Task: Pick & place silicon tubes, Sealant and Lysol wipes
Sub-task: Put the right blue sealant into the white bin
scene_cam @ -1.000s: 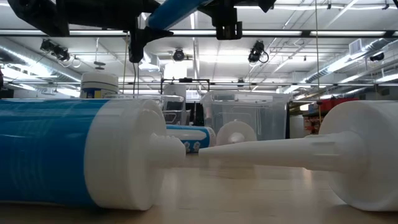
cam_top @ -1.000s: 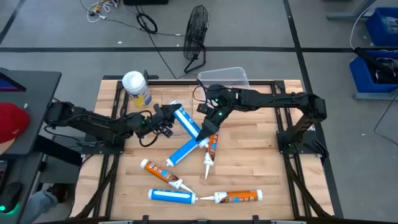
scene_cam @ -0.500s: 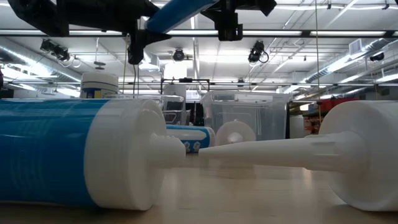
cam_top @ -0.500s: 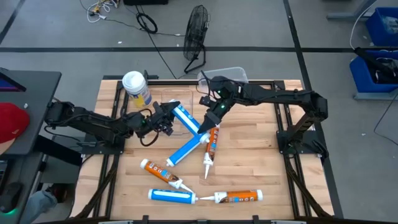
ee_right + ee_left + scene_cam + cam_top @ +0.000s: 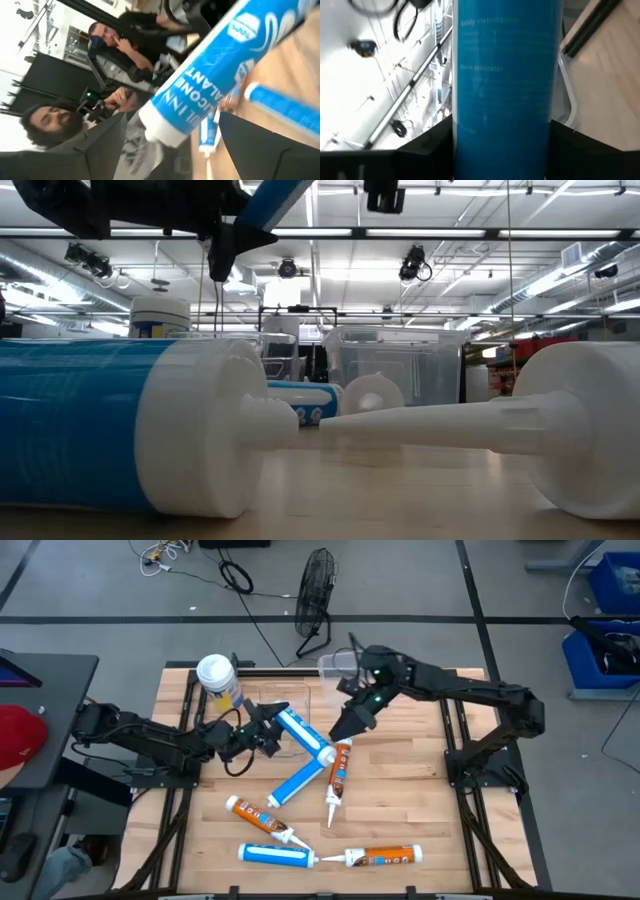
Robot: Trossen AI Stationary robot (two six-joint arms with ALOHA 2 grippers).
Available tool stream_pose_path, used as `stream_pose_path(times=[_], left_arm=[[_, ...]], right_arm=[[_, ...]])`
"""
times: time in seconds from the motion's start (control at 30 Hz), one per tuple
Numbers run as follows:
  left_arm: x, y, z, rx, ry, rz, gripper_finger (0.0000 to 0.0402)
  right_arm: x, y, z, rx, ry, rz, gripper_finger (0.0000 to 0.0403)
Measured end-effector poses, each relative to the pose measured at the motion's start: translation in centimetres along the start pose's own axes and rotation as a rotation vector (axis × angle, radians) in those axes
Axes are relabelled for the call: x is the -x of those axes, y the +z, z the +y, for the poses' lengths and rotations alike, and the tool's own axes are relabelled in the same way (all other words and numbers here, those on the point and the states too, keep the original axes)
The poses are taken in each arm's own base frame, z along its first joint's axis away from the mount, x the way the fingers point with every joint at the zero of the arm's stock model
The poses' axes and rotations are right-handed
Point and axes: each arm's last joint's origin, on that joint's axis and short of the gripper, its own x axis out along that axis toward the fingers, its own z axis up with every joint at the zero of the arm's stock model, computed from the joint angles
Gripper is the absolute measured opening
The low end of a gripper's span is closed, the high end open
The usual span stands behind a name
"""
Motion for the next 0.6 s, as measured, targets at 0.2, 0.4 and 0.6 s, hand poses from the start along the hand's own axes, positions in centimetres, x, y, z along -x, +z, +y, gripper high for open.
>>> stream_pose_path(times=[0.2, 0.4, 0.6], left_arm=[[0.0, 0.0, 0.1, 0.185, 0.01, -0.002, 0.022], [0.0, 0.0, 0.3, 0.465, 0.021, -0.008, 0.022], [0.0, 0.0, 0.3, 0.823, 0.024, -0.005, 0.022]], right_arm=[[3.0, -0.9, 3.2, 0.197, -0.073, -0.124, 0.0323], [5.2, -2.4, 4.8, 0.371, -0.326, -0.236, 0.0323], [4.4, -2.9, 4.8, 0.506, -0.538, -0.266, 0.0323]])
